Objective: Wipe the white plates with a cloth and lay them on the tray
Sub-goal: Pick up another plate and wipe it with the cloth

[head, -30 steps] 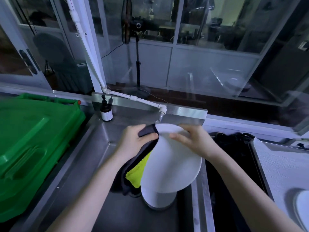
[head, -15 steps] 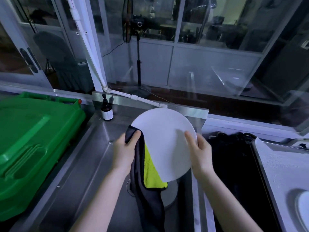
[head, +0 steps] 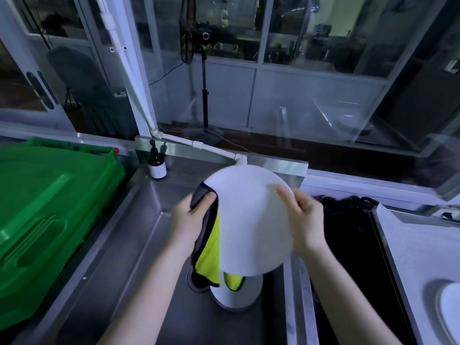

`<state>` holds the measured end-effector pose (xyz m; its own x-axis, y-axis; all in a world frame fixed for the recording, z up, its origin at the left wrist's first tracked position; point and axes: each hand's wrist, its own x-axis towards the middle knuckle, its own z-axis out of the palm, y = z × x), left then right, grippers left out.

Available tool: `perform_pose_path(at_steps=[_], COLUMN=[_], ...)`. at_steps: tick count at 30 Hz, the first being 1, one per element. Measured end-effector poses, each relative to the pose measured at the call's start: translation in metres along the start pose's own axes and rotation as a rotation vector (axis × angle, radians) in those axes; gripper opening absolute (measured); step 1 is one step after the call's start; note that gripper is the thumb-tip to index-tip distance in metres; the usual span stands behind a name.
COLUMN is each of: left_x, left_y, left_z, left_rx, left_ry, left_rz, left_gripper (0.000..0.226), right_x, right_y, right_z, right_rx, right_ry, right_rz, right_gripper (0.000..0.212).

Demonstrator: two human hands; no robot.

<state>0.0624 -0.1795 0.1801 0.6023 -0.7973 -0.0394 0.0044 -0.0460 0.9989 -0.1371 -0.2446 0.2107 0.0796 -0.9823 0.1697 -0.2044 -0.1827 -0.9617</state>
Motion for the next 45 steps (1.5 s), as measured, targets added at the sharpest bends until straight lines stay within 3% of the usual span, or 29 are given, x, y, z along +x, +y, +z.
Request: perform_pose_path(at_steps=[2,5,9,12,14,17,19,22,25,27,29,31,33,35,37,40,42,45], left_x=[-0.004,-0.009,-0.003,0.002,0.003,0.002,0.0,-0.003,-0.003,0.0,0.003,0.002,0.001,0.003,0.005,0.005,0.003,0.003], left_y=[-0.006,-0.009,0.005,0.019,0.019,0.005,-0.007,-0.019,-0.019,-0.013,-0.002,0.011,0.018,0.016,0.01,-0.006,-0.014,-0.018], left_z=[-0.001,-0.007,-0.003,0.006,0.005,-0.002,-0.005,-0.008,-0.01,-0.012,-0.008,0.001,0.008,0.006,0.0,-0.007,-0.006,-0.009], left_rx=[-0.091,-0.047,0.234,0.409,0.398,0.313,0.115,-0.043,-0.04,0.027,0.177,0.364,0.44,0.413,0.347,0.041,-0.092,-0.101], left_ry=[0.061,0.022,-0.133,-0.352,-0.401,-0.247,-0.082,0.05,0.046,0.018,-0.092,-0.239,-0.343,-0.363,-0.268,-0.012,0.07,0.068], left_rz=[-0.113,-0.11,0.158,0.305,0.298,0.214,0.039,-0.18,-0.177,-0.083,0.067,0.227,0.295,0.29,0.231,-0.016,-0.153,-0.173], left_gripper=[0.022,0.036,0.035,0.038,0.03,0.009,0.016,0.047,0.048,0.042,0.037,0.039,0.039,0.03,0.022,0.025,0.029,0.028], right_x=[-0.013,-0.011,0.017,0.02,0.016,0.012,0.005,-0.006,-0.002,0.012,0.026,0.03,0.028,0.026,0.025,0.014,0.002,-0.001], right_y=[0.012,0.013,-0.012,-0.02,-0.019,-0.013,-0.004,0.011,0.012,0.001,-0.013,-0.021,-0.022,-0.021,-0.019,-0.007,0.003,0.01], right_z=[0.009,0.001,-0.013,-0.004,-0.001,-0.003,0.0,0.01,0.004,-0.007,-0.012,-0.005,0.004,0.005,-0.001,0.002,0.012,0.009], right_rx=[0.127,0.008,-0.358,-0.491,-0.487,-0.385,-0.145,0.135,0.017,-0.096,-0.237,-0.388,-0.474,-0.448,-0.335,-0.063,0.138,0.055], right_ry=[0.09,-0.069,-0.455,-0.583,-0.538,-0.392,-0.204,-0.001,-0.125,-0.249,-0.435,-0.61,-0.654,-0.622,-0.529,-0.174,-0.005,-0.099], right_rz=[0.121,0.069,-0.138,-0.232,-0.316,-0.256,-0.045,0.19,0.13,0.018,-0.096,-0.188,-0.275,-0.301,-0.232,-0.029,0.142,0.113], right_gripper=[0.049,0.048,0.038,0.044,0.046,0.05,0.051,0.056,0.06,0.045,0.033,0.044,0.049,0.048,0.051,0.048,0.046,0.044])
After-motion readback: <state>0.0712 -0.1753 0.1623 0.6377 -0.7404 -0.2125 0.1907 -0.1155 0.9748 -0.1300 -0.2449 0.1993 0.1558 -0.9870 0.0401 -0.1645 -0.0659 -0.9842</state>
